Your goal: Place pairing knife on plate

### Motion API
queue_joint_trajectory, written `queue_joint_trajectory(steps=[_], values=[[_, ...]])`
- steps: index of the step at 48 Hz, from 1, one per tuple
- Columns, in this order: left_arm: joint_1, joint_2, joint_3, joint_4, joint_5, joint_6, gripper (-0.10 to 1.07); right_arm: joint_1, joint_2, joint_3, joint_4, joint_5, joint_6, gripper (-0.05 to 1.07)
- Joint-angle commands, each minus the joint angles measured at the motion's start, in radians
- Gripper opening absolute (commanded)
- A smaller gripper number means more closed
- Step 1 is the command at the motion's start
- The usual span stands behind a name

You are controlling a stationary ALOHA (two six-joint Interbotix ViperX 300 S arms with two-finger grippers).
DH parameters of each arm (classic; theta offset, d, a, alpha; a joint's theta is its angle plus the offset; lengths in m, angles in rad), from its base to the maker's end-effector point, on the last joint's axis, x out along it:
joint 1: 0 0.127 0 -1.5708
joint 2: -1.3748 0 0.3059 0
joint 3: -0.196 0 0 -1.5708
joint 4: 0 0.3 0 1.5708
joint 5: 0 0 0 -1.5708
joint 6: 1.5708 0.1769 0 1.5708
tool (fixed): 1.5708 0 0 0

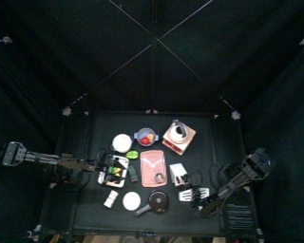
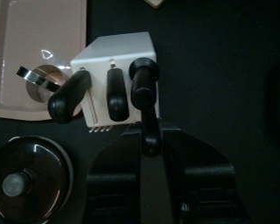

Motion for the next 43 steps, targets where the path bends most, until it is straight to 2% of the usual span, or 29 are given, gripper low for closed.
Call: queue_joint_trajectory(steps=[1, 43], values=[[0.000, -0.003, -0.012, -0.002, -0.009, 0.000, 0.91, -0.003, -0.015, -0.011, -0.005, -0.005, 0.003, 0.46], [0.000, -0.003, -0.011, -0.002, -0.009, 0.002, 0.91, 0.026, -0.084, -0.035, -0.060, 0.014, -0.003, 0.46]])
